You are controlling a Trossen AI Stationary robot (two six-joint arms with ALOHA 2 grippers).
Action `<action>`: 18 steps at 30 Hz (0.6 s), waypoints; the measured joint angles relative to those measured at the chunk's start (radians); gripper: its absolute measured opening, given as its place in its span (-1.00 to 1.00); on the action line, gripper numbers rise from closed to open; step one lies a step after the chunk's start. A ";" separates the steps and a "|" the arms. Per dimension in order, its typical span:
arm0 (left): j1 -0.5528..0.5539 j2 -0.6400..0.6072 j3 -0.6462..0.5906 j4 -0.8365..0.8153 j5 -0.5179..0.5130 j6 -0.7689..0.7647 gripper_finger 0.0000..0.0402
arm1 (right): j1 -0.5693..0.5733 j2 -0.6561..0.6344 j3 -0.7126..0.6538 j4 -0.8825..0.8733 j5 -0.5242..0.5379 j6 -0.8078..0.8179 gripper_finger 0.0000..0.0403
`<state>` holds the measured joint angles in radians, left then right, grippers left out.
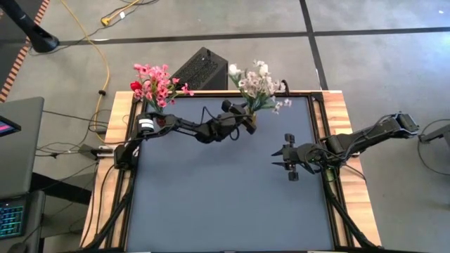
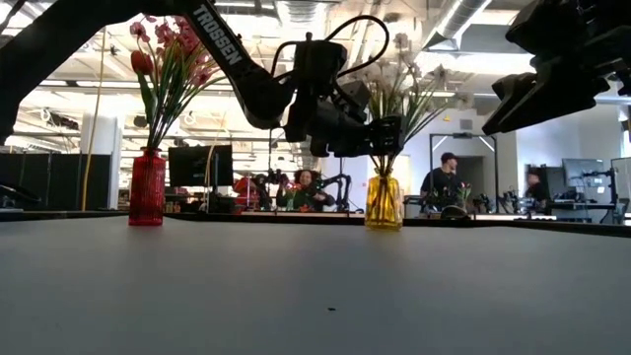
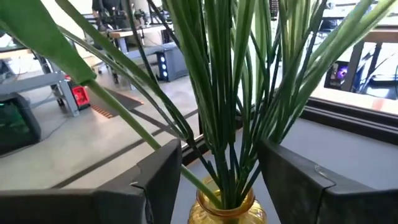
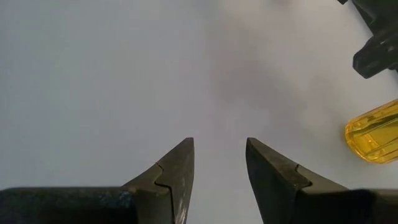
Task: Sort flowers into vase by color
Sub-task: Put the white flowers into the yellow vase, then return to Home Position
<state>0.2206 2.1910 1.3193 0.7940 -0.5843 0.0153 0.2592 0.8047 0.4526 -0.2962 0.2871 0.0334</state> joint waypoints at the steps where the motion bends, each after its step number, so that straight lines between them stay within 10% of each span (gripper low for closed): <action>1: -0.001 0.000 0.000 -0.001 -0.001 0.004 0.03 | 0.000 0.000 0.000 0.000 0.000 0.000 -0.16; 18: -0.051 -0.165 -0.001 -0.328 0.002 0.025 0.03 | -0.020 0.000 0.000 0.036 0.000 -0.019 -0.16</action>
<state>0.1699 2.0258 1.3182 0.4665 -0.5828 0.0403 0.2390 0.8047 0.4526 -0.2601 0.2874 0.0139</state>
